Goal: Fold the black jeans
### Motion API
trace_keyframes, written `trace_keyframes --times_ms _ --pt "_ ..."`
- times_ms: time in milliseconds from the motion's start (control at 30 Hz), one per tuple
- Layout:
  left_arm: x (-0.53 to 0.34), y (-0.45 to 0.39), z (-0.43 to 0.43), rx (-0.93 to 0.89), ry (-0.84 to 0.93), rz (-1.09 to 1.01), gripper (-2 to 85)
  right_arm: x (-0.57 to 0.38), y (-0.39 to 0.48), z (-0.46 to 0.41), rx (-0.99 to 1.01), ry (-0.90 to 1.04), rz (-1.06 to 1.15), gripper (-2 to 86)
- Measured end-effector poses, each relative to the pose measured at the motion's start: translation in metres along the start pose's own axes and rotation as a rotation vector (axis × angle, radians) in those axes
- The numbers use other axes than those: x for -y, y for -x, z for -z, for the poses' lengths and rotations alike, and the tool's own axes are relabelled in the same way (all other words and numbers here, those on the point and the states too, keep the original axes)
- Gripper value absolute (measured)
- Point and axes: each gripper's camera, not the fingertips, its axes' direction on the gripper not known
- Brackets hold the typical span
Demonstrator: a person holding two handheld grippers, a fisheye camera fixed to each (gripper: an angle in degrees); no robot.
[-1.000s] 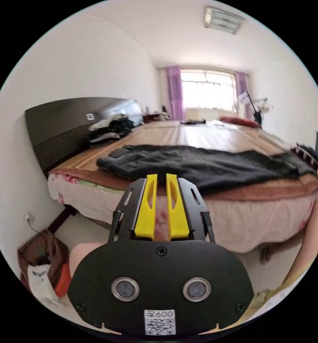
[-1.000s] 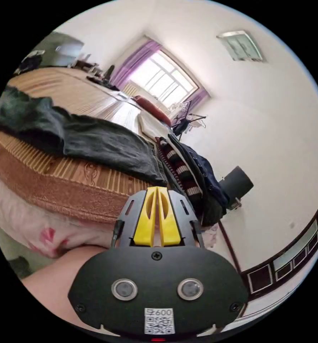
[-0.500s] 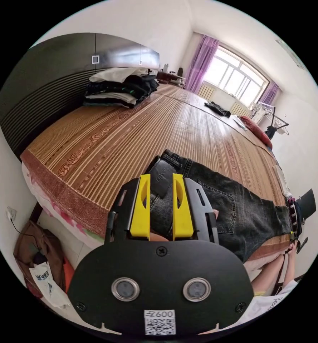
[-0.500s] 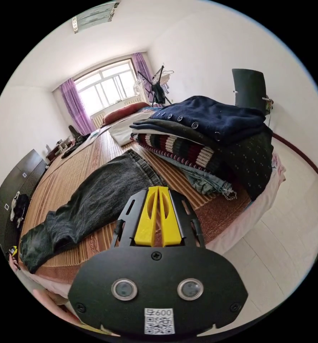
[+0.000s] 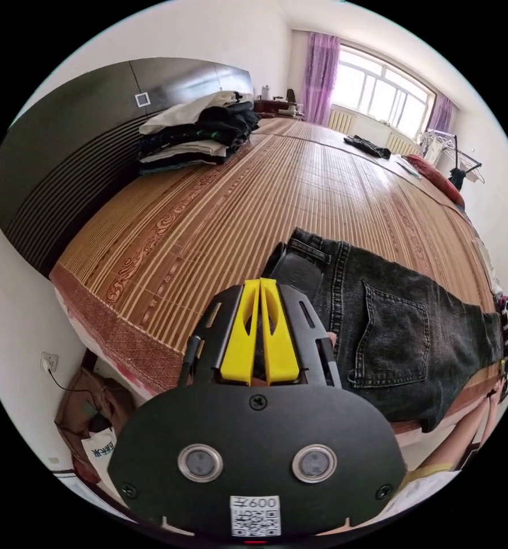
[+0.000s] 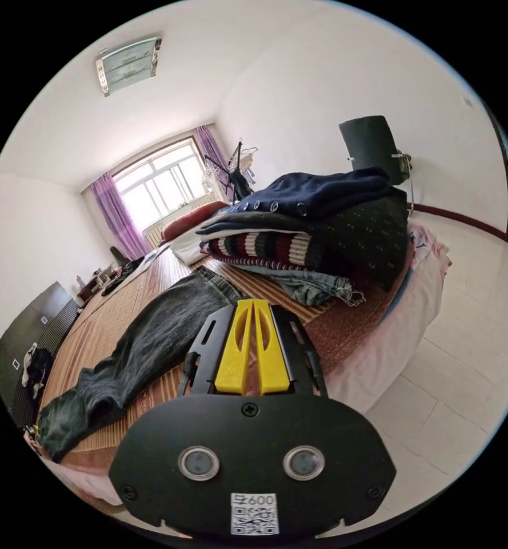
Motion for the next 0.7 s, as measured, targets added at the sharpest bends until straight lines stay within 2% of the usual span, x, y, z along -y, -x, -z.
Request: trace_keyframes --times_ms 67,167,267,333,433,467,567,700 --pt "0.005 0.005 0.007 0.025 0.029 -0.023 1.8 0.01 -0.006 -0.013 -0.026 0.089 0.068 -0.9" --pt "0.014 0.013 0.024 0.011 0.022 -0.043 2.0 0.02 -0.026 -0.032 -0.006 0.218 0.027 -0.9" --pt "0.027 0.035 0.038 -0.065 0.029 0.04 3.3 0.02 -0.049 -0.029 0.052 0.18 -0.028 -0.9" --pt "0.029 0.053 0.06 -0.133 -0.072 0.116 8.7 0.019 -0.069 -0.027 0.093 0.161 -0.119 -0.9" --pt "0.026 0.073 0.083 -0.269 -0.212 0.213 12.3 0.018 -0.1 -0.023 0.203 0.116 -0.245 -0.9" --pt "0.028 0.077 0.081 -0.296 -0.202 0.231 13.0 0.021 -0.109 -0.028 0.263 0.145 -0.267 -0.9" --pt "0.043 0.085 0.06 -0.379 -0.011 0.243 16.1 0.031 -0.115 -0.038 0.294 0.218 -0.252 -0.9" --pt "0.042 0.071 0.047 -0.308 0.059 0.209 15.9 0.036 -0.109 -0.038 0.25 0.226 -0.199 -0.9"
